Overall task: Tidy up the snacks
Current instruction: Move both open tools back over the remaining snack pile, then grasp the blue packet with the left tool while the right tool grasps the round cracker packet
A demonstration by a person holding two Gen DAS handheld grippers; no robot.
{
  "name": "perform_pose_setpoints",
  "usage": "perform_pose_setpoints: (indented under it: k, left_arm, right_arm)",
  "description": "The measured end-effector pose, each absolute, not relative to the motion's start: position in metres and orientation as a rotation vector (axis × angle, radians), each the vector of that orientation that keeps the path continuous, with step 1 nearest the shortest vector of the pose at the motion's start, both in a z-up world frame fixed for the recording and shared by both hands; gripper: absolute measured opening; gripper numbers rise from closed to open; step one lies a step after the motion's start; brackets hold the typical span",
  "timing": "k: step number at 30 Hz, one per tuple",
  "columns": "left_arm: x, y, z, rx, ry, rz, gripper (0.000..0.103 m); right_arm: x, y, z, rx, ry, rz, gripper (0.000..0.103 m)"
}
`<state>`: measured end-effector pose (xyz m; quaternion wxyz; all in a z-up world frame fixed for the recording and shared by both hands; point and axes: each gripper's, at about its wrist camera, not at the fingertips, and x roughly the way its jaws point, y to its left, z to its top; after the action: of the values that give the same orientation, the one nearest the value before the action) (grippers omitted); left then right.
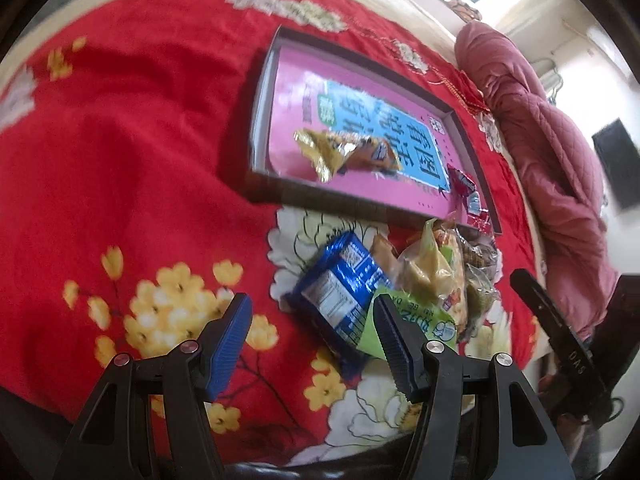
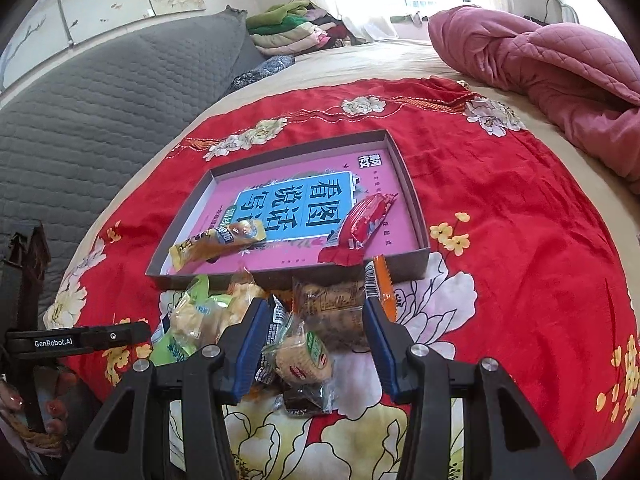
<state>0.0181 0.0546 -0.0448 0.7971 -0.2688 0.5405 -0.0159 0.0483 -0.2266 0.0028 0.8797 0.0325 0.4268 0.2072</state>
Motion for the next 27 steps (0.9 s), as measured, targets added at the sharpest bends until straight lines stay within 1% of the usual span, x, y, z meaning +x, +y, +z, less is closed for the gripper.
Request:
perform_pose_setpoints:
  k: [5,22,27]
  left_arm:
    - [0.018,0.059,-0.06,-0.705,1.191,-0.054,0.065]
    - [0.037,0.068,-0.087,-1.096,1.182,-0.01,0.064]
    - [0.047,0.065,-0.087,-1.096,1.2,0.035,0.065]
  right_arm:
    - [0.048,-0.225,0.0,0.061,0.905,0.432,0.049]
    - [0.049,-0.219,-0.011,0.034,0.938,0.438,0.049]
    - [0.049,-0.219,-0.013,0.036,0.94,0.439,0.049]
